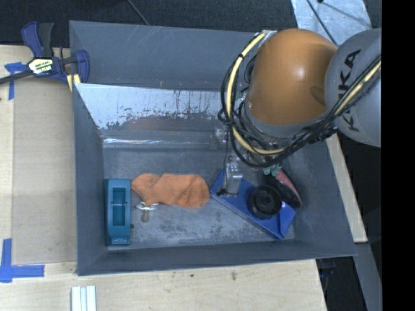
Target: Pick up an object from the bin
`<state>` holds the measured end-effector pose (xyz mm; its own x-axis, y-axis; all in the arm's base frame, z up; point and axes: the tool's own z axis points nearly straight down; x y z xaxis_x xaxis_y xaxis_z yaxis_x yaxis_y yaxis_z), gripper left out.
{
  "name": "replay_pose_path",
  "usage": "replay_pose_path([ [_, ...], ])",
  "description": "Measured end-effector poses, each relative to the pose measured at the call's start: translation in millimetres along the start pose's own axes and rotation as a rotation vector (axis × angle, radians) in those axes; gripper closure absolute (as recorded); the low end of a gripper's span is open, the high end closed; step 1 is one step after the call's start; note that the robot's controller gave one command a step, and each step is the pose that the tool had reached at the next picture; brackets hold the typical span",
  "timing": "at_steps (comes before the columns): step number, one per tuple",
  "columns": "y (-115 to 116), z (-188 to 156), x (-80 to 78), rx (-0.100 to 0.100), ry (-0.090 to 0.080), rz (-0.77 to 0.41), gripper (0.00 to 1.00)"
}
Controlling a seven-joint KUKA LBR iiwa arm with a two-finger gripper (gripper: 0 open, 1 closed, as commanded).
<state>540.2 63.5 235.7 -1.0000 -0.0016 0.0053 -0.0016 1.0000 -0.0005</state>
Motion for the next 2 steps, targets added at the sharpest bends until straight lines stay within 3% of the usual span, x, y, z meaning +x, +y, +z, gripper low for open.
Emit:
replay_pose_path([
  [1, 0, -5, -1.5, -0.001, -0.009, 0.002, 0.0],
  [2, 14, 41, -8.0, -0.002, -0.016, 0.048, 0.0],
])
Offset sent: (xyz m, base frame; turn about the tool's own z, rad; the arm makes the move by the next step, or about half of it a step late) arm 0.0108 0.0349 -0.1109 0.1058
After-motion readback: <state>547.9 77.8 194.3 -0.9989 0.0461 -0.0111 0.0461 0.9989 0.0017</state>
